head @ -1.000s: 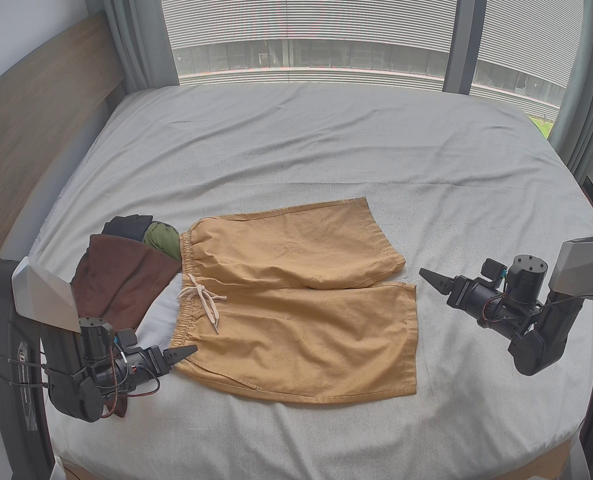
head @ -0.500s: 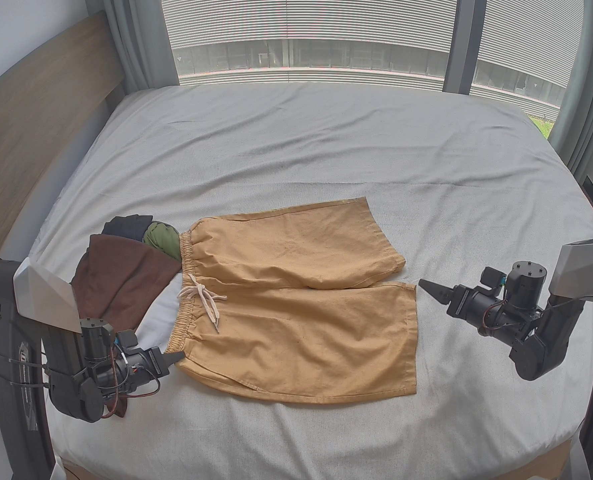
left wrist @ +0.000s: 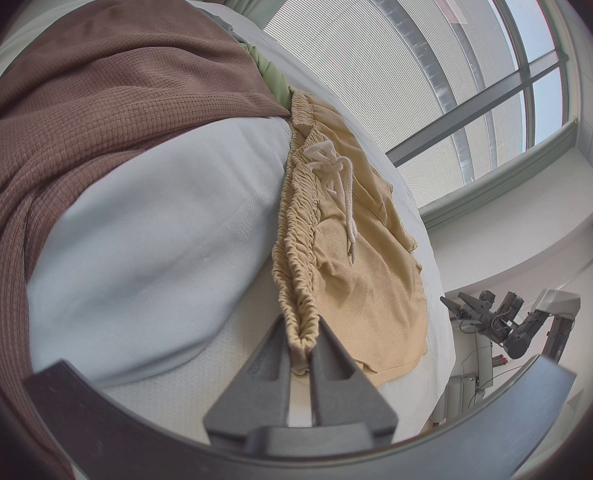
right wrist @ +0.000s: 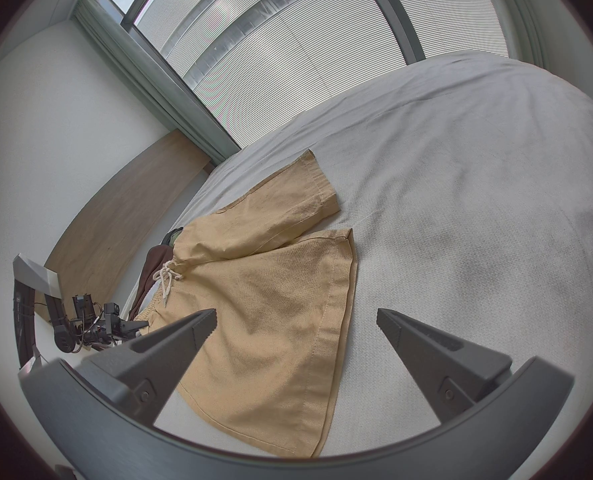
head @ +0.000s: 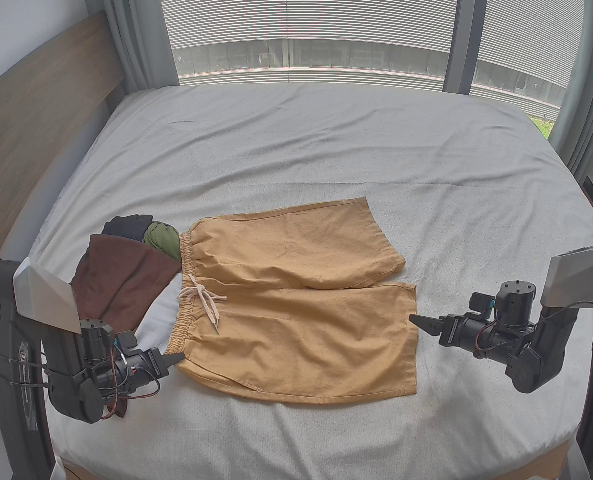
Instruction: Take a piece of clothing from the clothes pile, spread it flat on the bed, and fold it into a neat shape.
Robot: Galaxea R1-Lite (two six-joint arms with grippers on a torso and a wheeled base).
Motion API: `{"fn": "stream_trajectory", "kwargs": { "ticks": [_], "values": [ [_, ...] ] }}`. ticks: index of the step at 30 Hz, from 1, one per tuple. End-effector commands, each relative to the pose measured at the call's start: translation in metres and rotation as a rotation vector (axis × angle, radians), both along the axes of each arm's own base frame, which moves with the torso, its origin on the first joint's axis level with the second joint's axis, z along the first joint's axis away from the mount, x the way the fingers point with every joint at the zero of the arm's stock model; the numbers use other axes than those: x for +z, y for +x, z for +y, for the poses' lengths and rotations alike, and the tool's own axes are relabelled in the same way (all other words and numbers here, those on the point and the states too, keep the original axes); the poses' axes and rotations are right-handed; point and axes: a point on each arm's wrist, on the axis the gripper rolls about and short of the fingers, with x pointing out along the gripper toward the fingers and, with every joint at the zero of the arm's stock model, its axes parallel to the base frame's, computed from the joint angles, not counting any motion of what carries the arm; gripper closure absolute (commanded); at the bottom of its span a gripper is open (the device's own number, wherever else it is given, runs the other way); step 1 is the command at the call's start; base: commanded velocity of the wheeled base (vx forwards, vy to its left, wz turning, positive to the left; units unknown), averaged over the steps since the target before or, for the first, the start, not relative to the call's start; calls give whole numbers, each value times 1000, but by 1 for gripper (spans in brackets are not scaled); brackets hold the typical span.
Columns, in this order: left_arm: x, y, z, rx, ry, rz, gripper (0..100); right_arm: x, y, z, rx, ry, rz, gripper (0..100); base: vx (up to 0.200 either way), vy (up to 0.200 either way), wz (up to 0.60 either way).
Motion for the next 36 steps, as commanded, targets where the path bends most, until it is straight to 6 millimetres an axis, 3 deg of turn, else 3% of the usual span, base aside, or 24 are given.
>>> {"fn": "stream_trajectory", "kwargs": {
  "ticks": [1, 15, 16, 28, 36],
  "values": [
    [1, 1, 0, 6, -9, 1, 0, -4, -1, 0, 1, -2, 12, 0, 0, 0, 0],
    [1, 3, 4, 38, -15, 3, 0, -4, -1, 1, 3, -2, 12, 0, 0, 0, 0],
    [1, 3, 4, 38, -15, 1, 100, -4, -1, 1, 3, -2, 13, 0, 0, 0, 0],
    [1, 6, 6, 52, -14, -5, 100, -6, -5, 0, 5, -10, 35, 0, 0, 0, 0],
    [1, 6, 6, 51, -13, -6, 100, -18, -27, 5, 97, 0, 164, 0, 0, 0, 0]
  ]
}}
